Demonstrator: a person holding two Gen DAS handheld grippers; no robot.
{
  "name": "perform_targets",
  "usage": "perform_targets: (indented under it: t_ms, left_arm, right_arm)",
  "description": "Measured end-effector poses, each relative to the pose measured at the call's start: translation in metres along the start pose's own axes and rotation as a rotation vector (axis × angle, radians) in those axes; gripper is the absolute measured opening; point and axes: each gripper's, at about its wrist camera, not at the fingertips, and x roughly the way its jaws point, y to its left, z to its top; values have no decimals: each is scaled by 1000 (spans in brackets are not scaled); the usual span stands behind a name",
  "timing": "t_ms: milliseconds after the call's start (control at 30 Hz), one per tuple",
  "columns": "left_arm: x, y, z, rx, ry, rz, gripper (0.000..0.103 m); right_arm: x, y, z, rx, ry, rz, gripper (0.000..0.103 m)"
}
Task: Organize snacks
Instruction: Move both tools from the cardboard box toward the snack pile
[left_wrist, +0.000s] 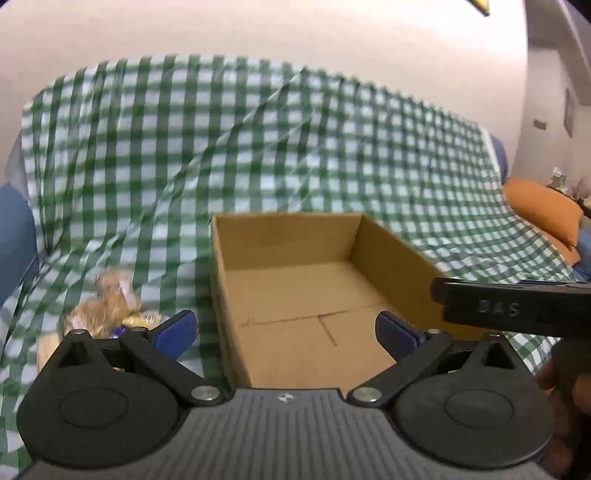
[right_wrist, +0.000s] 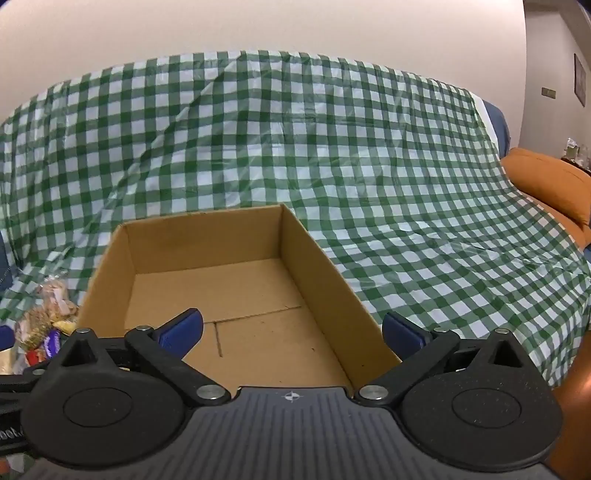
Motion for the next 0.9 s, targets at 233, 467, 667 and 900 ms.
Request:
perform_targets:
  t_ms: [233,467,667,900]
  left_arm:
    - [-24,-6,-2,90,-38,-67,96]
    - [-47,24,-10,83,-2,-76,44]
    - [-46,72,-6,116,76,-75,38]
    - [-31,127,-13,125,112,55,38]
  right_arm:
    - [-25,6,-15,27,-125,76,102]
    - [-46,29,-12,33,-164,171,88]
    - [-41,45,-42,26,-182,283,62]
    - [-44,79,-38,-56,-200,450,59]
